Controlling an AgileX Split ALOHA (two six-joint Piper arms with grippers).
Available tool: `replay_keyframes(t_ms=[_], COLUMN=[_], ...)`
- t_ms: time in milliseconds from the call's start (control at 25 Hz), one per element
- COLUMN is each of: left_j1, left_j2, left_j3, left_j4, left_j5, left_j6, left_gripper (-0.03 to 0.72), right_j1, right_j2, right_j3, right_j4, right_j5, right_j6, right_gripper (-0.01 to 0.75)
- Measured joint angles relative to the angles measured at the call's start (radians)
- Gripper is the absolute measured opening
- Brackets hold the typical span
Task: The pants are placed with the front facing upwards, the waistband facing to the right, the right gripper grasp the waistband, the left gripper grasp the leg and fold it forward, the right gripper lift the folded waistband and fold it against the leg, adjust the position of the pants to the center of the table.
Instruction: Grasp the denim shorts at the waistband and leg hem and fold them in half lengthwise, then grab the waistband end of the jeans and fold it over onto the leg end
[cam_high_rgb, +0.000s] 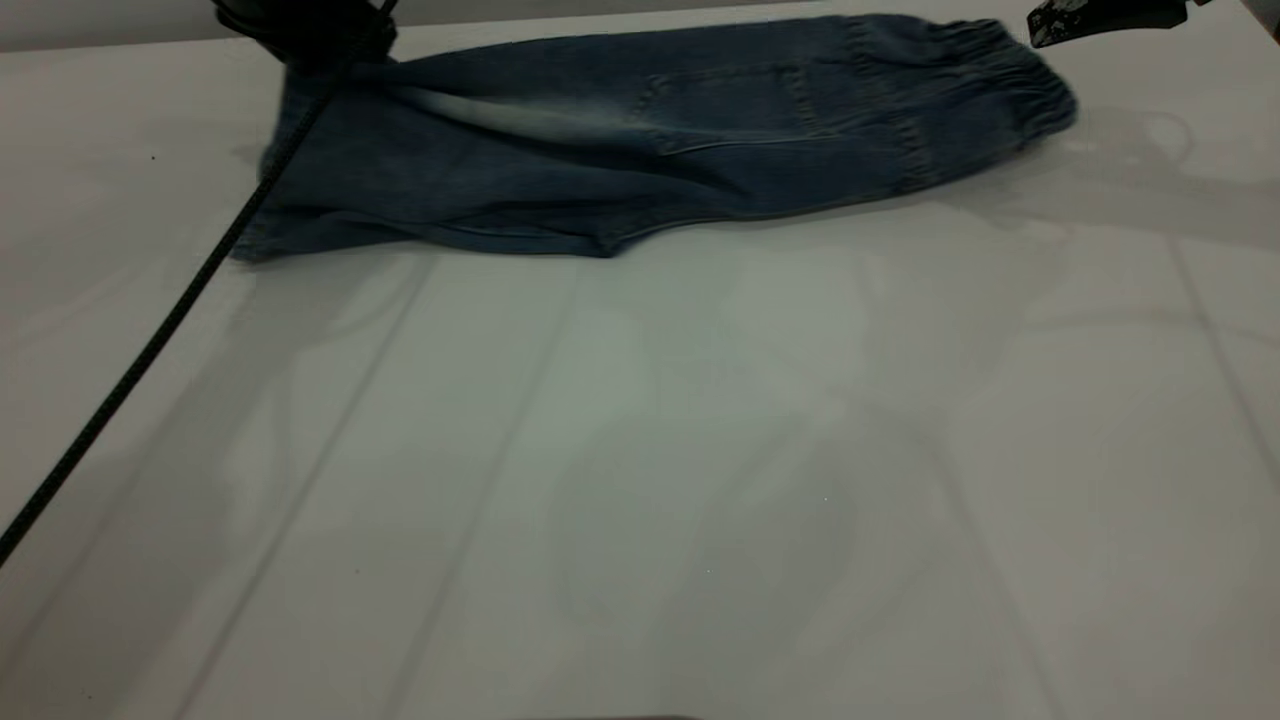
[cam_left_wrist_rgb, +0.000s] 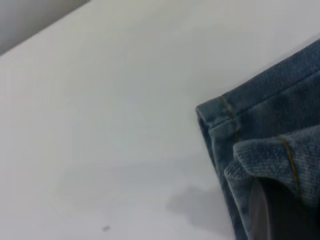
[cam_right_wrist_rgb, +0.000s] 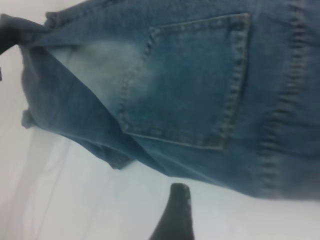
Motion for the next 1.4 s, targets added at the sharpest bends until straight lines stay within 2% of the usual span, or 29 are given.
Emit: replay_keyframes(t_ms=[160,280,600,720,1080,1240,1400], left_j1=[0.000,0.000,0.000,0.000,-0.040,-0.071,-0.101], left_j2=[0.000,0.000,0.000,0.000,-0.057,-0.062,-0.062], left_j3=[0.000,0.000,0.000,0.000,-0.002,-0.021,-0.038], left_j4=[0.051,0.052,0.074,0.069,0.003,-0.071,-0.228], left_j5=[0.021,0.027,0.033,0.049,0.263,0.303,0.335], left_j6=[-0.085,-0.100,-0.103,-0.121,-0.124,-0.061,0.072], left_gripper=[0.069,0.117,0.420,0.486,0.510,0.509,0.510], right_j1=[0.000,0.000,0.000,0.000,0.000,0.004,0.004], right_j2=[0.000,0.000,0.000,0.000,0.009,0.062,0.125], right_j3=[0.000,0.000,0.000,0.000,0.008,0.013,0.013], right_j4=[0.001,0.001,0.001,-0.008,-0.183,-0.182,-0.113], right_j5=[0.001,0.003,0.006,0.020,0.057,0.025,-0.033], right_j6=[0.003,0.002,0.025,0.083,0.326,0.321,0.256], right_gripper=[0.598,0.596,0.594,0.594,0.594,0.594,0.594])
